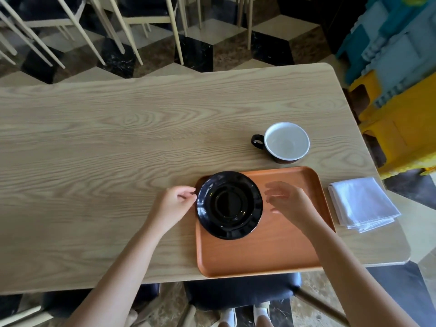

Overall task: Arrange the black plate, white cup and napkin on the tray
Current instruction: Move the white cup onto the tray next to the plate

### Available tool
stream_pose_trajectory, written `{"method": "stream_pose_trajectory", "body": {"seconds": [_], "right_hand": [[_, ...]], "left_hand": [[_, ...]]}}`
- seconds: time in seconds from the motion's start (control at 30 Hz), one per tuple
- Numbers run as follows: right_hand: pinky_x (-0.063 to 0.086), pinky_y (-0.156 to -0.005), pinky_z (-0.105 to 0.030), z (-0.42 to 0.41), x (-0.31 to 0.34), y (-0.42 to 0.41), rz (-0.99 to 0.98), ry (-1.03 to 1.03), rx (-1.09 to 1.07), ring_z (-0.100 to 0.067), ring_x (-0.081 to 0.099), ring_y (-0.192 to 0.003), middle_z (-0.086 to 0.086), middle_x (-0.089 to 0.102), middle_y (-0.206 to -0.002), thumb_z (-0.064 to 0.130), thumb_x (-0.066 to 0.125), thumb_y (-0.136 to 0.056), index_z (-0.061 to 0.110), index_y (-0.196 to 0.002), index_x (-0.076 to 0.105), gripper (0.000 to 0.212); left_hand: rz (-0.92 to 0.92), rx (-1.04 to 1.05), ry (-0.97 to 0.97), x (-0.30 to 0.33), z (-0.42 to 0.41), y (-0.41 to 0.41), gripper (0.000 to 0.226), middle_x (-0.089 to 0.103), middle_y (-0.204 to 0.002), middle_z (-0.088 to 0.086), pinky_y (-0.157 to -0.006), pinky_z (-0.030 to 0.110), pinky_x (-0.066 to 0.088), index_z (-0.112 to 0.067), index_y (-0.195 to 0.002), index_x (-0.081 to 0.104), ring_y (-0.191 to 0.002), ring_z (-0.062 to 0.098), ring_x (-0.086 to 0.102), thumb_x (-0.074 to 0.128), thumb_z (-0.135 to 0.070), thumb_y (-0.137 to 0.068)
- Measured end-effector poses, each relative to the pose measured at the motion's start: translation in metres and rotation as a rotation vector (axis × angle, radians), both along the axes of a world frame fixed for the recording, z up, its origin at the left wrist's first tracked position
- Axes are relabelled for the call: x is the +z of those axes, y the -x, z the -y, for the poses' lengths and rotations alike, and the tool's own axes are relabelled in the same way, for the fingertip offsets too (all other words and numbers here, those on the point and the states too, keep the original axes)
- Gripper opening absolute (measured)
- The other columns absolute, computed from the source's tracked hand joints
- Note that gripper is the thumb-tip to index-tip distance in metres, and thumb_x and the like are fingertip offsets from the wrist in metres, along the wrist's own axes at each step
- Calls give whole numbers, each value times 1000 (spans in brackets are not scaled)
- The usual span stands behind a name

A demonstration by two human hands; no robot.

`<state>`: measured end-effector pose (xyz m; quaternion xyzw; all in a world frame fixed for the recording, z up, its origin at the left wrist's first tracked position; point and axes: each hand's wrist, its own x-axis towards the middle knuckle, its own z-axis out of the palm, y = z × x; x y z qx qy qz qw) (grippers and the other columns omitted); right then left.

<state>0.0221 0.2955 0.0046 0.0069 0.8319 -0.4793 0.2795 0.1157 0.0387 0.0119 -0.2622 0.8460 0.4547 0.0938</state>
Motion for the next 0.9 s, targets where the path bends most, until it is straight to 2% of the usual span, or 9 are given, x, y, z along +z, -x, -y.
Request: {"method": "stream_pose_trajectory", "body": {"seconds": [0.03, 0.1, 0.17, 0.3, 0.43, 0.53, 0.67, 0.83, 0.9], "right_hand": [[57, -76, -42, -6, 7, 6, -60, -17, 2, -23, 68, -76, 4, 68, -84, 7, 62, -81, 18, -98, 65, 21], [51, -74, -29, -19, 20, 21, -229, -82, -27, -21, 67, -76, 3, 69, -84, 10, 66, -79, 19, -94, 67, 17], [40, -71, -20, -29, 30, 37, -421, -209, -41, -22, 63, -84, -3, 68, -96, 15, 69, -76, 18, -101, 66, 25], [37, -97, -43, -36, 29, 70, -647, -441, 199, -36, 35, -126, -17, 39, -141, 24, 74, -73, 15, -130, 47, 63], [29, -107, -46, -43, 11, 91, -573, -566, 370, -33, 16, -139, -15, 12, -155, 39, 71, -74, 21, -140, 32, 79], [32, -105, -44, -48, 1, 96, -535, -560, 414, -31, 23, -137, -12, 15, -155, 37, 71, -75, 19, -140, 30, 80], [44, -93, -44, -49, -4, 96, -632, -477, 369, -32, 39, -128, -14, 32, -148, 32, 71, -76, 12, -135, 39, 70], [52, -79, -42, -46, -3, 96, -694, -388, 274, -31, 56, -109, -8, 50, -135, 27, 74, -72, 8, -121, 53, 56], [53, -77, -44, -46, -1, 97, -700, -362, 258, -32, 59, -105, -8, 54, -133, 25, 76, -70, 8, -119, 56, 55]], "left_hand": [[-16, -40, 97, 8, 1, 9, 24, 71, -91, -3, -79, 26, 48, -15, -107, 68, -81, 12, 65, 63, -18, -83], [-80, -121, 222, 25, -4, 32, 26, 69, -97, 0, -77, 25, 45, -16, -108, 67, -82, 13, 63, 63, -21, -83], [-209, -222, 315, 37, -17, 62, 34, 62, -110, 2, -86, 27, 45, -16, -116, 62, -97, 15, 59, 64, -24, -83], [-469, -466, 503, 42, -62, 119, 53, 40, -141, 12, -104, 35, 33, -13, -131, 49, -129, 25, 37, 65, -27, -82], [-461, -691, 652, 18, -97, 148, 65, 25, -150, 19, -108, 45, 32, -11, -135, 41, -137, 30, 26, 67, -32, -79], [-393, -741, 687, -2, -103, 155, 68, 22, -152, 19, -107, 46, 32, -10, -136, 40, -138, 31, 23, 68, -34, -79], [-381, -757, 684, -16, -99, 158, 57, 26, -149, 23, -102, 46, 37, -6, -129, 48, -134, 35, 32, 69, -27, -80], [-417, -674, 638, -17, -99, 159, 43, 52, -125, 21, -72, 41, 50, -6, -115, 59, -109, 38, 53, 72, -22, -78], [-405, -652, 611, -16, -98, 161, 43, 52, -123, 19, -71, 41, 49, -8, -115, 60, -109, 36, 51, 73, -23, -77]]}}
